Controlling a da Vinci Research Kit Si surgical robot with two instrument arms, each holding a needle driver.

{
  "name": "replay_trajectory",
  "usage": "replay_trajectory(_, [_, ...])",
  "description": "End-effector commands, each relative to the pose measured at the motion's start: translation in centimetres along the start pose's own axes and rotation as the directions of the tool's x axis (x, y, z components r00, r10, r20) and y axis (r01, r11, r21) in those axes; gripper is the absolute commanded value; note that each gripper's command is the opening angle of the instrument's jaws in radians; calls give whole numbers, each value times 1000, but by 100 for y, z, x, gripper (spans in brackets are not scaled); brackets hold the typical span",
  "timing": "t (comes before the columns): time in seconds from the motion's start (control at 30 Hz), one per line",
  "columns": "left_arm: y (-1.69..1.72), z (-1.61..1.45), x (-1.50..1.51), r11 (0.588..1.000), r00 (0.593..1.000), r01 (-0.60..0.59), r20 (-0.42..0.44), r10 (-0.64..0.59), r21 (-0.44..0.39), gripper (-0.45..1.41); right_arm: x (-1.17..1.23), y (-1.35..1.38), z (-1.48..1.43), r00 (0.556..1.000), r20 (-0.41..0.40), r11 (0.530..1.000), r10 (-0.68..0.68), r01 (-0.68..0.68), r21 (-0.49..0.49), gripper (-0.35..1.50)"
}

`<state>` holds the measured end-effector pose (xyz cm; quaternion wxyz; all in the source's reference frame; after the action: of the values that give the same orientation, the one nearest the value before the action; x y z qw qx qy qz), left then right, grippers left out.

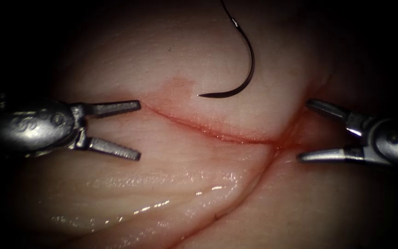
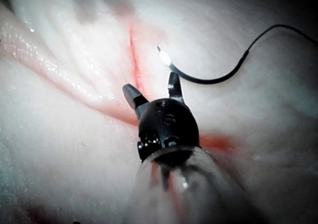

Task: Wound Closure

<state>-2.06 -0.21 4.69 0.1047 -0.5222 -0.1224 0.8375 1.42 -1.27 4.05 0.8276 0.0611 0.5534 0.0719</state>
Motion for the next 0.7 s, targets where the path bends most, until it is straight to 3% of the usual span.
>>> replay_trajectory(0.03, [-2,7,-2,1000,1000,0,-2,0,1,56,1,1,8,1000,-2,1000,-1,1,1,88])
replay_trajectory(0.37, [-5,12,1,1000,1000,4,7,-4,19,55,3,0,7,1000,7,1000,-1,1,5,89])
replay_trajectory(0.7, [-30,80,22,963,988,51,130,-88,266,60,-1,-4,4,999,27,1000,21,-22,7,83])
